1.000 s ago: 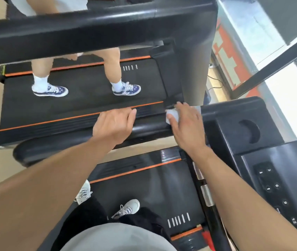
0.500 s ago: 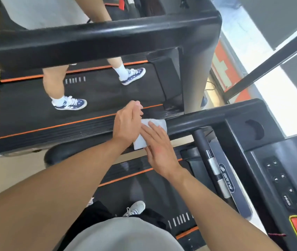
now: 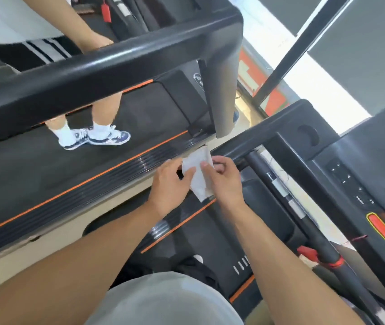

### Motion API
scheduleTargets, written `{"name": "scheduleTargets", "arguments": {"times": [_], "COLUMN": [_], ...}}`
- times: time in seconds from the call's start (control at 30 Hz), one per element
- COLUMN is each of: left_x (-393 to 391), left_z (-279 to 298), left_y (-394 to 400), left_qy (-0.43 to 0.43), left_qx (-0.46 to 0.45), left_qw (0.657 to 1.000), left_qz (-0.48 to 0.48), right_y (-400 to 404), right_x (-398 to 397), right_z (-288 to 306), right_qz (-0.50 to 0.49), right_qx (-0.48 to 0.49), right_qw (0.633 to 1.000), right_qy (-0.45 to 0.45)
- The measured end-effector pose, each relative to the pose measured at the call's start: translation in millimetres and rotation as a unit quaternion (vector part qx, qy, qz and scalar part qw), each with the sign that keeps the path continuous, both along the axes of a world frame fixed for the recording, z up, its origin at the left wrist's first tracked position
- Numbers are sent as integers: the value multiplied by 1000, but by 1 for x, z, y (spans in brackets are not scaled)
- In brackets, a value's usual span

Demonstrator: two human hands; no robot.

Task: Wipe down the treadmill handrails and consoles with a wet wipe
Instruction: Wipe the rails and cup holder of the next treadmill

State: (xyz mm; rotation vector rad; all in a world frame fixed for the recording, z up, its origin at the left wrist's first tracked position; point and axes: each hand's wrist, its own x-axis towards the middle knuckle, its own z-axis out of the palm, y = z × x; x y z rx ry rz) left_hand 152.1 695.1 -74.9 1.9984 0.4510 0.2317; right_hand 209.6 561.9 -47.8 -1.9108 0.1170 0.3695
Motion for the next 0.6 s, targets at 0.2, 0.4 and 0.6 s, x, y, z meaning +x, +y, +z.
{"name": "scheduleTargets", "arguments": {"times": [0.2,0.4,0.6], "left_x": [14,12,-3], "left_z": [-7,-6,-4], "left_y": [5,13,25], "left_qy": [31,45,43], "left_qx": [10,-94,-158], "left_qw": [999,995,986], "left_qz": [-10,-10,39], "right_y": [-1,-1,-28], "right_x": [-27,-24,48], "right_z": [-6,-21,-43], "right_qz": [-68,231,338], "right_qx": [-131,-194,-357], "right_qw": [953,907,780], "right_qy": [-263,-294,-387]}}
